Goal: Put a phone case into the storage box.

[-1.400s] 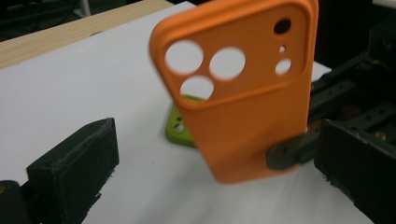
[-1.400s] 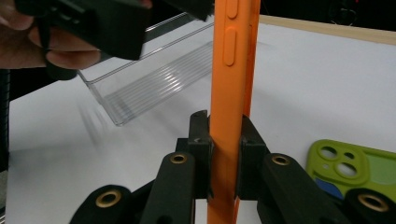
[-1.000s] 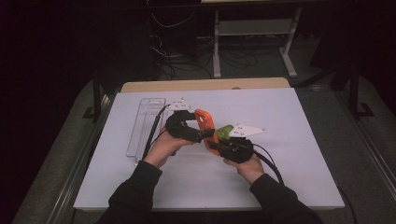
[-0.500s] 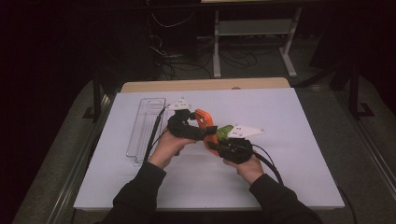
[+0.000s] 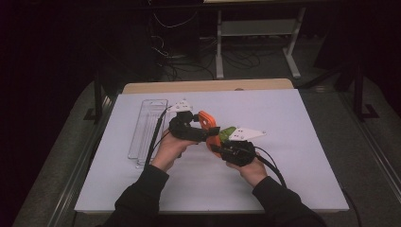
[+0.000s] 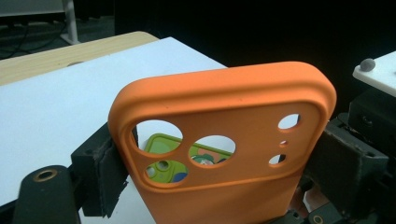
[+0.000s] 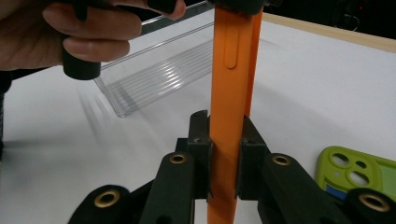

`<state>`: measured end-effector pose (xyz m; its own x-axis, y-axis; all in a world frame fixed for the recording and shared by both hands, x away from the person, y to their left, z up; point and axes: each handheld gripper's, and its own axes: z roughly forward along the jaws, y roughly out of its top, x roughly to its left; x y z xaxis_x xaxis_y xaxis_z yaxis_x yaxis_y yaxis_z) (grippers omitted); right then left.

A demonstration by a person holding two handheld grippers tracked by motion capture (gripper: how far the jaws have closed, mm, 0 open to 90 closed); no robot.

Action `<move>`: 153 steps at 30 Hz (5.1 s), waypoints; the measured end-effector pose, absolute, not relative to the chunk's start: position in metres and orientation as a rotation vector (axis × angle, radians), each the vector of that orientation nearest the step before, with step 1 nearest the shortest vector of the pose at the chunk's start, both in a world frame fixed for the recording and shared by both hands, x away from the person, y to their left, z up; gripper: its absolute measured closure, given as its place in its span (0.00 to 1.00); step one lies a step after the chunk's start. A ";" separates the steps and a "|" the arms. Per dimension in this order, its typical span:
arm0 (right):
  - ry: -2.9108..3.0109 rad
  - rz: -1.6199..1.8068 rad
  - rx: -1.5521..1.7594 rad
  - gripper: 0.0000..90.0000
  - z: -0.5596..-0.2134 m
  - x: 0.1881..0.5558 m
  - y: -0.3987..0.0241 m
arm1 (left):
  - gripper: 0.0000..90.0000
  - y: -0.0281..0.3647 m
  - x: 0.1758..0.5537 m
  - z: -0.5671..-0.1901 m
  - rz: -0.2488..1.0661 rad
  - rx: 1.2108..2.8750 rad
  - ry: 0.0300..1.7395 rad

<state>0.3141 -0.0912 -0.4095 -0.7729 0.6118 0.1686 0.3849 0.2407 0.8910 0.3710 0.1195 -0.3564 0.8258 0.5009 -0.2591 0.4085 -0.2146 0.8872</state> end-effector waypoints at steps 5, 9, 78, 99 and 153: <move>2.301 1.549 0.941 0.68 -0.408 0.315 -0.094 | 0.17 0.117 0.371 -0.355 0.120 1.865 0.678; 2.302 1.541 0.949 0.54 -0.404 0.316 -0.101 | 0.17 0.119 0.373 -0.350 0.131 1.884 0.683; 2.367 1.166 1.072 0.00 -0.441 0.284 -0.188 | 0.17 0.241 0.483 -0.311 0.827 1.722 1.390; 2.364 1.180 1.053 0.00 -0.439 0.283 -0.189 | 0.17 0.232 0.510 -0.355 0.837 1.835 1.507; 2.361 1.187 1.076 0.00 -0.438 0.284 -0.187 | 0.00 0.260 0.482 -0.323 0.681 1.902 1.253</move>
<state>0.2837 -0.1869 -0.4378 -0.6802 0.7295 0.0722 0.4931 0.3825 0.7814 0.4817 0.2604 -0.3230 0.3807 0.9242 0.0298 0.5277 -0.2436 0.8138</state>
